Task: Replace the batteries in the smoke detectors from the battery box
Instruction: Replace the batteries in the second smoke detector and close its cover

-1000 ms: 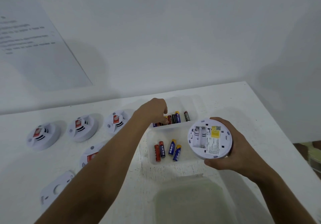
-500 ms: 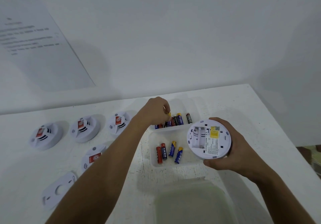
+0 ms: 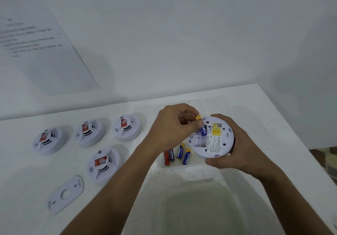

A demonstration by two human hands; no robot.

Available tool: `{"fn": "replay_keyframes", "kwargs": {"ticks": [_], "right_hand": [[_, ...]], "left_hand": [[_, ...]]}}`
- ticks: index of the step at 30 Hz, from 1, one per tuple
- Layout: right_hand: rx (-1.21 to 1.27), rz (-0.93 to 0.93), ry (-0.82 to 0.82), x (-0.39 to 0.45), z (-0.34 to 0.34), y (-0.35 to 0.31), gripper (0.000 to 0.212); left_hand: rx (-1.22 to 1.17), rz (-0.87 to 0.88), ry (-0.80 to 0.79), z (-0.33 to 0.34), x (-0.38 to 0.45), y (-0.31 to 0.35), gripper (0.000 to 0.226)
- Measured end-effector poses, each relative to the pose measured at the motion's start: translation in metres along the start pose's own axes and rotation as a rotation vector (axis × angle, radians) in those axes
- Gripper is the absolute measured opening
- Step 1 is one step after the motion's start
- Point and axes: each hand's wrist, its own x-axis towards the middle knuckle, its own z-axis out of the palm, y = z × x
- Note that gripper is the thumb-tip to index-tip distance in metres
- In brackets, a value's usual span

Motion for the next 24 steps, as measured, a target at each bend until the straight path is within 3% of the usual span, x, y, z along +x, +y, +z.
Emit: {"fn": "replay_keyframes", "kwargs": {"ticks": [6,13,24], "right_hand": [[-0.01,-0.019,0.004,0.001,-0.003,-0.002,0.083],[0.006,-0.022,-0.002,0.001,-0.01,0.002,0.088],[0.013,0.015,-0.027,0.001,-0.009,0.008,0.085]], "left_hand": [[0.17,0.101,-0.064,0.006,-0.008,-0.006,0.029],[0.201,0.153,-0.269,-0.003,-0.015,-0.014,0.084],[0.385,0.217,-0.325,-0.003,-0.017,-0.012,0.077]]}}
